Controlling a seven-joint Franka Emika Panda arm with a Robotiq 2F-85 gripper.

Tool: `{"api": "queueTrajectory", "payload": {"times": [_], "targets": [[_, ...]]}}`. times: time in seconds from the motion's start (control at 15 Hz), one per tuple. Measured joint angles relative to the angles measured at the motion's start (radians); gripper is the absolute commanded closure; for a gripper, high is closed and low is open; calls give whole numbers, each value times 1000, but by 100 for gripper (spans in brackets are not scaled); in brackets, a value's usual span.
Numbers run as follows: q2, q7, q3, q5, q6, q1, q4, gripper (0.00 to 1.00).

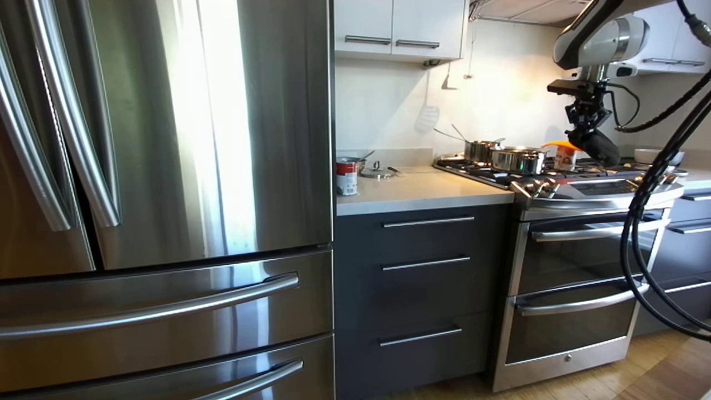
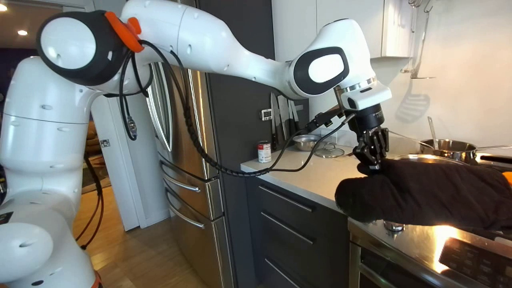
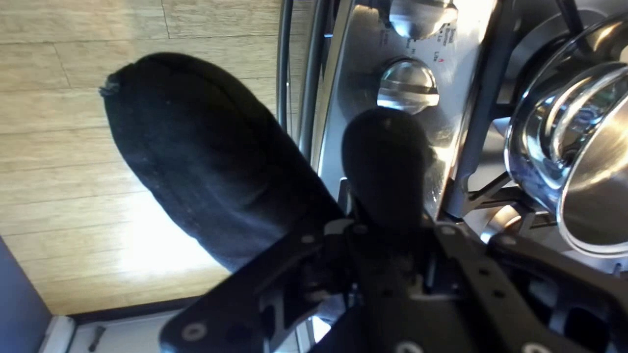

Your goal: Move the kitchen mitt from the counter to the stove

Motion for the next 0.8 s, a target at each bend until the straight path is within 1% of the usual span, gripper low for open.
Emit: {"api": "queueTrajectory", "payload": {"times": [0.2,0.33,0.47,0.67,0.8], "targets": [[76,71,1,40,-75,-14,100,95],[130,110,4,85,-96,-29,165,95],[182,161,10,129,-102,-46,229,95],[253,297,21,179,-101,-65,319,95],[288,367,41,227,-85,-79,372,95]]}}
